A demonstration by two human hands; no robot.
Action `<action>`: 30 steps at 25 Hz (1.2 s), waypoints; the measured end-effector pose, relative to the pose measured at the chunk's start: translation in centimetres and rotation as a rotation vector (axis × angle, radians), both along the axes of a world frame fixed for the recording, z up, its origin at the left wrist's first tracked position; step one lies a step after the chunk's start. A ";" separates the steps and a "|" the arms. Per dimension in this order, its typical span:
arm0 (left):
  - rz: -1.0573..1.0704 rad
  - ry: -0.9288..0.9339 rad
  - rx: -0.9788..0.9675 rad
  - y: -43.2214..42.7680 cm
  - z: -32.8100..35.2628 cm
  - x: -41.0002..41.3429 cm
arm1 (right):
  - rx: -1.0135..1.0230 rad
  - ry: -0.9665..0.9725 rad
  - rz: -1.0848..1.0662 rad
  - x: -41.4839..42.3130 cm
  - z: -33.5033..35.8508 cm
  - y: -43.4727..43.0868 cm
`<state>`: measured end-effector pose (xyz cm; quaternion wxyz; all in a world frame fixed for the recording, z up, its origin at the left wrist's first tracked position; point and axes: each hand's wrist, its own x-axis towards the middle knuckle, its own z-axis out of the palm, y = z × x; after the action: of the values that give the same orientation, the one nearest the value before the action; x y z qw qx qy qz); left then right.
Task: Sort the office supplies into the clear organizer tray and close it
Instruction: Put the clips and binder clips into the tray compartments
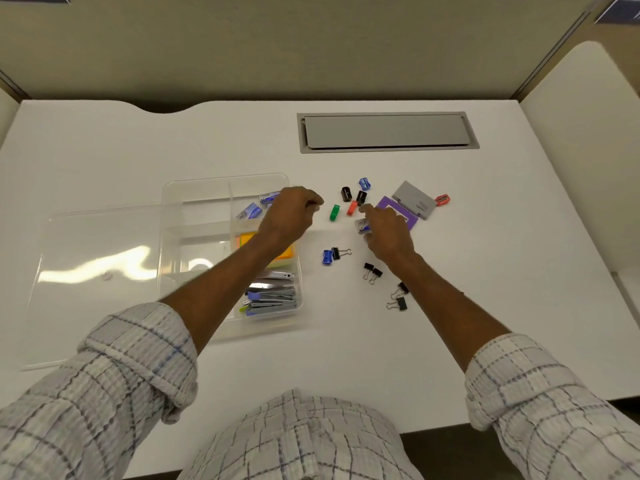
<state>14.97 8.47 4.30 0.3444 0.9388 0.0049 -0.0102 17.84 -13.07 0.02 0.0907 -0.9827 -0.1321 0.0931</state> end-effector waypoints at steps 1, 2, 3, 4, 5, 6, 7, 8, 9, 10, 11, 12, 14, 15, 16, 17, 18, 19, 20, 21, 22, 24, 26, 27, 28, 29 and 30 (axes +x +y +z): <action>-0.012 0.010 -0.011 -0.6 -0.1 -0.5 | 0.017 0.015 0.010 0.1 0.0 -0.1; -0.022 0.021 -0.013 -1.2 -0.2 -0.9 | 0.023 0.030 0.031 0.2 0.0 -0.2; -0.031 0.031 -0.006 -1.7 -0.2 -1.4 | 0.023 0.042 0.058 0.3 -0.1 -0.5; -0.038 0.041 0.000 -2.1 -0.3 -1.8 | 0.024 0.050 0.085 0.2 -0.2 -0.7; -0.040 0.049 0.001 -2.5 -0.4 -2.1 | 0.034 0.058 0.104 0.1 -0.2 -0.9; -0.040 0.058 -0.004 -2.8 -0.5 -2.4 | 0.058 0.064 0.108 -0.1 -0.4 -1.1; -0.039 0.068 -0.009 -3.1 -0.5 -2.7 | 0.094 0.072 0.096 -0.3 -0.5 -1.3; -0.037 0.080 -0.013 -3.5 -0.6 -3.0 | 0.130 0.082 0.070 -0.6 -0.6 -1.5; -0.034 0.094 -0.021 -3.8 -0.7 -3.3 | 0.161 0.094 0.034 -0.9 -0.7 -1.7; -0.028 0.109 -0.037 -4.1 -0.9 -3.5 | 0.188 0.103 -0.008 -1.2 -0.7 -1.9; -0.017 0.124 -0.057 -4.5 -1.0 -3.8 | 0.217 0.107 -0.049 -1.6 -0.7 -2.0; -0.006 0.133 -0.079 -4.9 -1.0 -4.1 | 0.254 0.102 -0.082 -2.1 -0.5 -2.3; 0.025 0.144 -0.137 -5.8 -1.1 -4.7 | 0.355 0.084 -0.104 -3.3 0.0 -2.9; 0.040 0.157 -0.181 -6.4 -1.2 -5.1 | 0.410 0.074 -0.094 -4.1 0.3 -3.2; 0.049 0.180 -0.236 -6.9 -1.3 -5.5 | 0.460 0.065 -0.080 -4.9 0.5 -3.4; 0.051 0.212 -0.296 -7.5 -1.4 -6.0 | 0.509 0.064 -0.067 -5.7 0.7 -3.6; 0.058 0.244 -0.364 -7.9 -1.5 -6.4 | 0.556 0.072 -0.058 -6.4 0.8 -3.6; 0.079 0.271 -0.441 -8.2 -1.6 -6.8 | 0.603 0.083 -0.054 -7.0 1.0 -3.5; 0.118 0.288 -0.528 -8.3 -1.7 -7.2 | 0.644 0.087 -0.051 -7.6 1.2 -3.4; 0.170 0.298 -0.611 -8.2 -1.6 -7.4 | 0.675 0.082 -0.047 -8.0 1.3 -3.3; 0.221 0.302 -0.673 -7.8 -1.5 -7.5 | 0.695 0.076 -0.046 -8.4 1.5 -3.2; 0.306 0.281 -0.719 -6.5 -1.2 -7.2 | 0.715 0.082 -0.069 -8.8 1.6 -3.2; 0.398 0.233 -0.765 -4.2 -0.8 -6.5 | 0.716 0.091 -0.114 -9.1 1.4 -3.4; 0.453 0.198 -0.796 -2.8 -0.5 -6.0 | 0.708 0.093 -0.134 -9.2 1.1 -3.7; 0.504 0.153 -0.810 -1.2 -0.3 -5.5 | 0.696 0.094 -0.151 -9.3 0.8 -4.0; 0.547 0.109 -0.801 0.6 -0.2 -4.9 | 0.684 0.095 -0.163 -9.4 0.5 -4.3; 0.577 0.077 -0.774 2.4 -0.2 -4.4 | 0.673 0.093 -0.171 -9.6 0.1 -4.7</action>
<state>10.54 10.82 4.10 0.6569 0.7008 0.2737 0.0500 8.26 -17.77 0.16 0.4227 -0.9000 -0.0686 0.0813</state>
